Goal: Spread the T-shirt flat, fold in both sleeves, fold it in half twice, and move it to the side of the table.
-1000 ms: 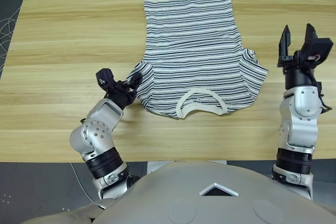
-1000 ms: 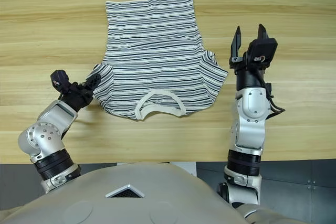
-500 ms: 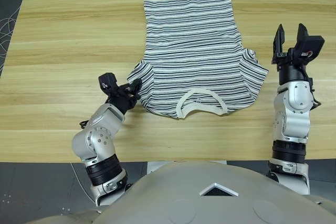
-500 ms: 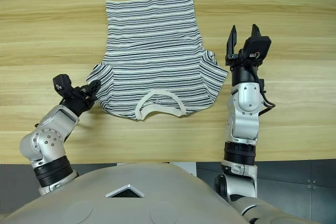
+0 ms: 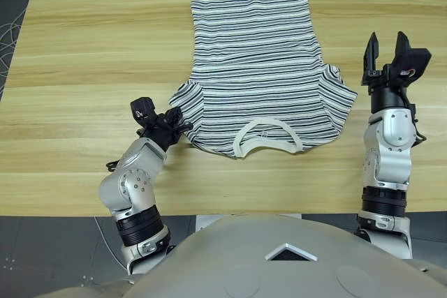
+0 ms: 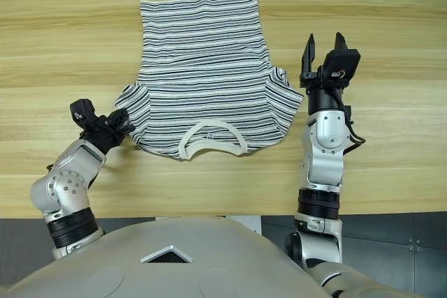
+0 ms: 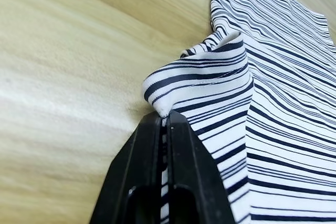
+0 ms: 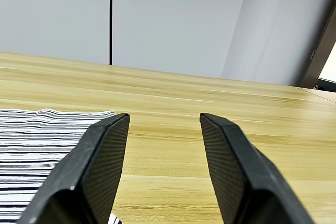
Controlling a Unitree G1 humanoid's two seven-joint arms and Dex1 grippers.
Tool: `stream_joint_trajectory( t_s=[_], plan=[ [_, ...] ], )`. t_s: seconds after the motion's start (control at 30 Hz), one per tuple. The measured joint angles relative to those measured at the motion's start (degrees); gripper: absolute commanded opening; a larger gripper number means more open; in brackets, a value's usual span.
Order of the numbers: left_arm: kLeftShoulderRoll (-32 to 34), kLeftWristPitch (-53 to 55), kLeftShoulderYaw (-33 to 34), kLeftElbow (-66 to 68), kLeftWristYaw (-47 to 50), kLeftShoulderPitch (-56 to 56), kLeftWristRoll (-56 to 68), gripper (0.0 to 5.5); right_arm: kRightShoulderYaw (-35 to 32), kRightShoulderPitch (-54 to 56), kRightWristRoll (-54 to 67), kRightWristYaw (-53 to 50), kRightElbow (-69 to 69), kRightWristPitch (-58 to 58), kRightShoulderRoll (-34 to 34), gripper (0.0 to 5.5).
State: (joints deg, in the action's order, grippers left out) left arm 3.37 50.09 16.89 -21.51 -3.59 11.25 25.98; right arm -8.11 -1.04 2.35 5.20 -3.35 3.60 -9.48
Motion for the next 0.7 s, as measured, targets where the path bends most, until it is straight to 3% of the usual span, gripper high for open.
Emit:
stream_joint_trajectory(
  t_s=[0.27,0.7],
  plan=[
    [9.81,-15.27,-17.00,-3.63,-5.34,6.71,-15.11,0.13,0.21,0.01,-0.02,-0.07,0.17,0.08,0.00,2.48],
    [13.61,-20.85,-24.50,-4.97,-6.13,6.34,-26.06,0.13,0.28,0.01,-0.08,-0.13,0.59,0.09,0.00,2.48]
  ],
)
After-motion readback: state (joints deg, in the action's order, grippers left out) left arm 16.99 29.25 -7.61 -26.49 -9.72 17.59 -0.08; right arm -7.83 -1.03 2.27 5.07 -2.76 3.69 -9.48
